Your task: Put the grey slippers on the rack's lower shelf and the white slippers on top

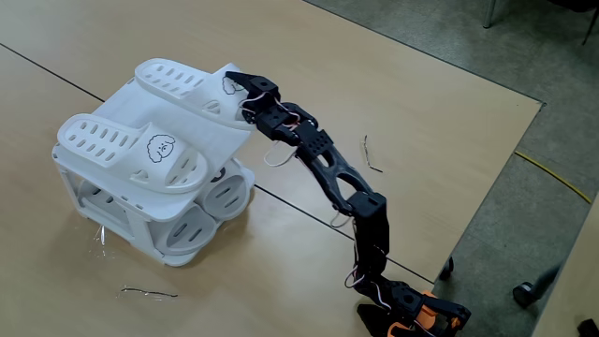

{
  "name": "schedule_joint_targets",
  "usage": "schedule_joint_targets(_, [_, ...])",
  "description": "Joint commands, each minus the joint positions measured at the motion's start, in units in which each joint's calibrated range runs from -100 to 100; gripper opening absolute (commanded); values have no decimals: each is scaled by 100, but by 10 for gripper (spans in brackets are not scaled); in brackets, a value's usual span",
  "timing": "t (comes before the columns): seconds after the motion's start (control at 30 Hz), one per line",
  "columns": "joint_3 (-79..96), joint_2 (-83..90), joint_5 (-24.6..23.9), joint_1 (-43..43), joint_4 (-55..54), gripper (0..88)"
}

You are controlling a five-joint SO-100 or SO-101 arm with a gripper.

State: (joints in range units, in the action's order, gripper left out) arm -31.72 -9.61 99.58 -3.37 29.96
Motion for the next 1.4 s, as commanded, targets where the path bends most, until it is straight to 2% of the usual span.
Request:
schedule_joint_targets(0.0, [-1172, -457, 42, 0, -79, 8])
schedule_joint_targets(0.47, [-2751, -2443, 42, 518, -88, 8])
schedule_joint_targets(0.77, [-2823, -2981, 42, 502, -88, 8])
schedule_joint_targets(0.9, [-2408, -2947, 42, 526, -62, 24])
schedule_joint_targets(1.07, [-2164, -2821, 42, 534, -36, 195])
schedule_joint_targets(1.37, [82, -1366, 42, 493, -54, 201])
